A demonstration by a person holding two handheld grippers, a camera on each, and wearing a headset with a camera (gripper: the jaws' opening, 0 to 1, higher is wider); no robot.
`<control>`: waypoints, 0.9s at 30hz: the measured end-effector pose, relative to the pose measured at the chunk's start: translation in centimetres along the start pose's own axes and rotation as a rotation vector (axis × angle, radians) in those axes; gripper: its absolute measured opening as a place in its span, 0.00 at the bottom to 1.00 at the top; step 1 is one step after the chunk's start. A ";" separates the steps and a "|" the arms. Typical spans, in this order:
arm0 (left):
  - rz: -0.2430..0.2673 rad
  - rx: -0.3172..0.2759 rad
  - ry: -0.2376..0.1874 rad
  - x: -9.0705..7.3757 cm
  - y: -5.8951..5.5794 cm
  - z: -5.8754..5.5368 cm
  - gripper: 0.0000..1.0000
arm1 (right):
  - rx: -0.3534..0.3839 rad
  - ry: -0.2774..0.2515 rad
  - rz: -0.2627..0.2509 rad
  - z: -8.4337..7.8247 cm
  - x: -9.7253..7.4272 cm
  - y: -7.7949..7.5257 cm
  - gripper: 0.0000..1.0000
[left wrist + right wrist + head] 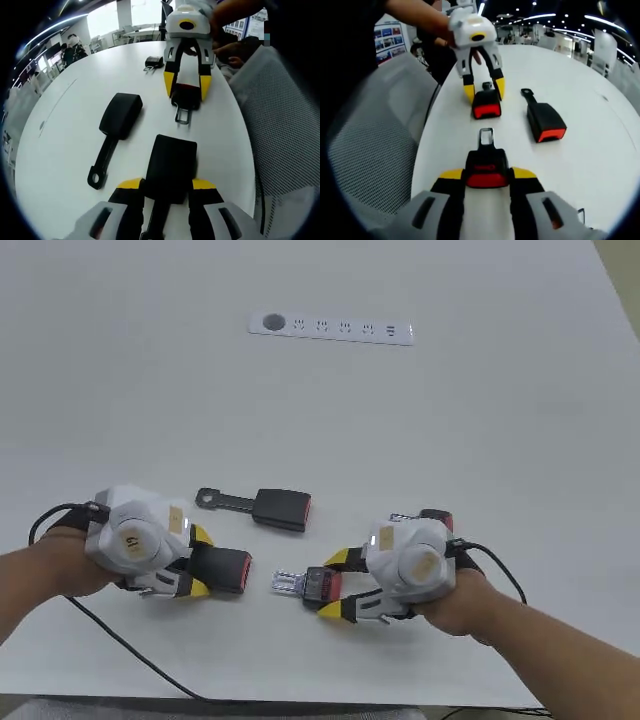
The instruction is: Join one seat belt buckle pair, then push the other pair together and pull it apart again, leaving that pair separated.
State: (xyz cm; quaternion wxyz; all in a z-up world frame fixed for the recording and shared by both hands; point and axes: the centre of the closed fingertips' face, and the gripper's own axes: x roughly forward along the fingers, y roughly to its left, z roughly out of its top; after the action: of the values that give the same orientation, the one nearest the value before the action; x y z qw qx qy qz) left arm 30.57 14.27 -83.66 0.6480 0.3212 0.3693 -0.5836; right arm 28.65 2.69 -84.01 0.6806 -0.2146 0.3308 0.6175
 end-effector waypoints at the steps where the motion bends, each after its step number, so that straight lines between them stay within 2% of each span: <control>1: 0.000 0.000 0.000 0.0 0.0 0.0 0.35 | -0.006 -0.007 0.001 0.3 0.3 0.0 0.35; 11: -0.005 0.009 0.011 0.1 0.1 0.0 0.35 | 0.000 -0.034 0.006 2.1 2.2 0.1 0.35; 19: -0.008 0.023 0.019 0.5 0.0 -0.2 0.35 | 0.006 -0.051 0.009 2.9 2.9 0.4 0.35; 24: -0.005 0.027 0.011 0.4 0.0 -0.2 0.35 | 0.003 -0.042 0.011 2.7 2.8 0.4 0.34; 27: -0.014 0.060 0.029 0.6 -0.1 -0.2 0.35 | 0.001 -0.032 0.011 3.0 2.9 0.5 0.34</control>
State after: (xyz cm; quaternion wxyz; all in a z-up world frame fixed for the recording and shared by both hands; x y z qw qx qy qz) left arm 30.51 14.15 -84.27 0.6284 0.3463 0.3633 -0.5943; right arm 28.80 6.85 -83.97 0.6826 -0.2026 0.3214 0.6242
